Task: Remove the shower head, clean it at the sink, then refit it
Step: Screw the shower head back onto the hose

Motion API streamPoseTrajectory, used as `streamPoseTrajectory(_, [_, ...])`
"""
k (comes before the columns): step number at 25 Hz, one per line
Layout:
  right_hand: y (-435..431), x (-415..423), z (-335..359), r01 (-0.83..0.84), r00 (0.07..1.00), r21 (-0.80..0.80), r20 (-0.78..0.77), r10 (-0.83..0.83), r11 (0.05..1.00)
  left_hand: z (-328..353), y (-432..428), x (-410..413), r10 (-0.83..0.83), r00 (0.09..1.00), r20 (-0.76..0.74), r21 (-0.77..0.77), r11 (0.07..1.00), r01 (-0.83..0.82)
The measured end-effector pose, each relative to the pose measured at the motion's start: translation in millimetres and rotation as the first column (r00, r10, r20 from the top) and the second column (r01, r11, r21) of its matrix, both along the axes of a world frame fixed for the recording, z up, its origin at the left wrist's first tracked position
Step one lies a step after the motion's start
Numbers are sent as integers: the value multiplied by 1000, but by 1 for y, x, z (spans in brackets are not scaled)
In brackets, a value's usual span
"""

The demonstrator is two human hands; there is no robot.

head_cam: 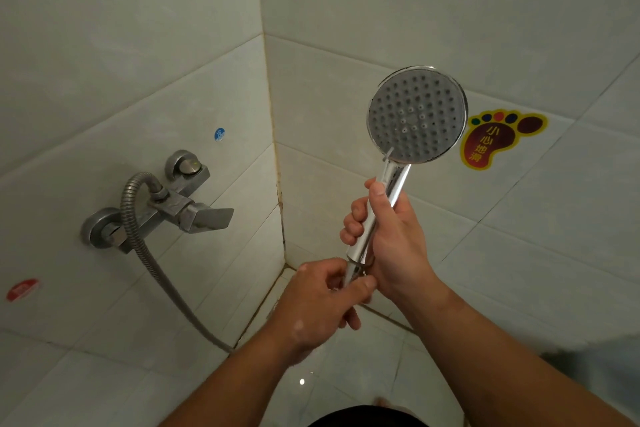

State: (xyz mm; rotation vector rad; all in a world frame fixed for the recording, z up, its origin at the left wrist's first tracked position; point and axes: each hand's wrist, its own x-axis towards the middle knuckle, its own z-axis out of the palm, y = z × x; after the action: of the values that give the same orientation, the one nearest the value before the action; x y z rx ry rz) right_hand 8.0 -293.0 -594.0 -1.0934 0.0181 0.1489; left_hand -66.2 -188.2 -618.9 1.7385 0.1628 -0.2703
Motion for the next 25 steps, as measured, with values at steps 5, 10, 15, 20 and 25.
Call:
streamPoseTrajectory(5, [2, 0, -4, -4, 999, 17, -34, 5, 1000, 3, 12, 0, -146, 987, -72, -116, 984, 137])
streamPoseTrajectory(10, [2, 3, -2, -13, 999, 20, -37, 13, 1000, -6, 3, 4, -28, 996, 87, 67, 997, 22])
streamPoseTrajectory(15, [1, 2, -9, -290, 940, 248, -106, 324, 924, -6, 15, 17, -612, 735, -293, -671, 679, 298])
streamPoseTrajectory(20, [6, 3, -23, -126, 982, -37, -145, 119, 991, -17, -7, 17, -182, 891, -417, -123, 982, 143])
streamPoseTrajectory(25, [11, -2, -25, 14, 991, -60, -132, -22, 998, -20, -4, 17, -164, 978, -128, 380, 903, 201])
